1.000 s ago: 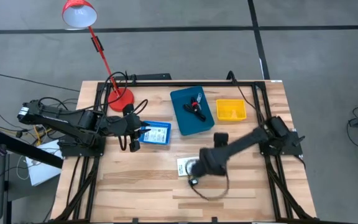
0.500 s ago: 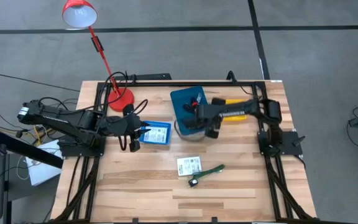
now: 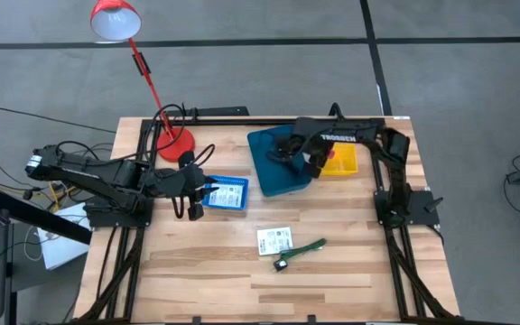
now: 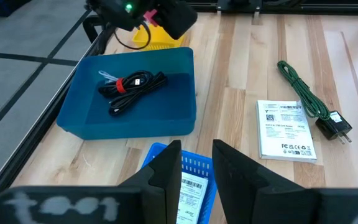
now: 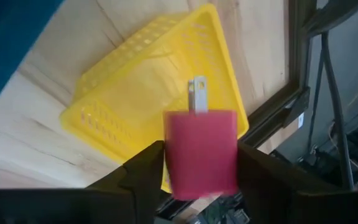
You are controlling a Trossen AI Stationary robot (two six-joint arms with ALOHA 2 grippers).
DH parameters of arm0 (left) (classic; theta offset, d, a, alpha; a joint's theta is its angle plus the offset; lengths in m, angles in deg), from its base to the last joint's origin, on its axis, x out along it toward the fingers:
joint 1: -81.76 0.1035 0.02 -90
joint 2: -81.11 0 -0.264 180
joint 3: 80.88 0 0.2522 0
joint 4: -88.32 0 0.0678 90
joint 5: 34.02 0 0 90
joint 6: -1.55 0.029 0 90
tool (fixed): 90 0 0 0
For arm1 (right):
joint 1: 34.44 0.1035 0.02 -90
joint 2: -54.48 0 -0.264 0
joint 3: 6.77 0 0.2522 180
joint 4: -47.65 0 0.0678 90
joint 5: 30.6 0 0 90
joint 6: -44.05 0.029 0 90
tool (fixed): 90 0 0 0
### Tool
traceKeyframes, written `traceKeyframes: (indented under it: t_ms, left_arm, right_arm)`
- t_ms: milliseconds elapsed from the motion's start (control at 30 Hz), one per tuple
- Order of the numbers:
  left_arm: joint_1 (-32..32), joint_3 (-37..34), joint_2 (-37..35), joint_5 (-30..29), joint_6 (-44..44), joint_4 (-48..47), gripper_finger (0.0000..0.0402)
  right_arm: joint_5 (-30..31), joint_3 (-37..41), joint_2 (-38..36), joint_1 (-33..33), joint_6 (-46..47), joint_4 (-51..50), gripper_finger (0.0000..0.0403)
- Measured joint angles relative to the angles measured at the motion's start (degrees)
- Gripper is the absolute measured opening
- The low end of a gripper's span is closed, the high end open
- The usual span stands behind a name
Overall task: Pick and place items into bin
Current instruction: Put the pink charger adapter into the yellow basket, then put the black charger adapter into the yellow basket
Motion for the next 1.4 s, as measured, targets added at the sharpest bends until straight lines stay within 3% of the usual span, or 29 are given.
traceKeyframes:
  t_ms: [433,700,1033,1200,1400]
  left_arm:
    - [0.01,0.0,0.0,-0.01,0.0,0.0,0.008]
    - [0.0,0.0,0.0,-0.01,0.0,0.0,0.008]
    - [0.01,0.0,0.0,-0.01,0.0,0.0,0.008]
    - [0.01,0.0,0.0,0.0,0.0,-0.02,0.008]
    - [0.01,0.0,0.0,0.01,0.0,0.0,0.008]
  right_arm:
    - [0.08,0.04,0.0,-1.19,-0.55,0.02,0.0197]
    - [-0.28,0.12,-0.34,3.73,-1.69,-0.12,0.0181]
    - [-2.11,4.02,-13.56,22.08,3.33,1.53,0.0166]
    - [-2.15,7.52,-19.91,36.96,6.85,14.76,0.0162]
    - [1.12,8.22,-19.76,50.22,5.79,30.67,0.0161]
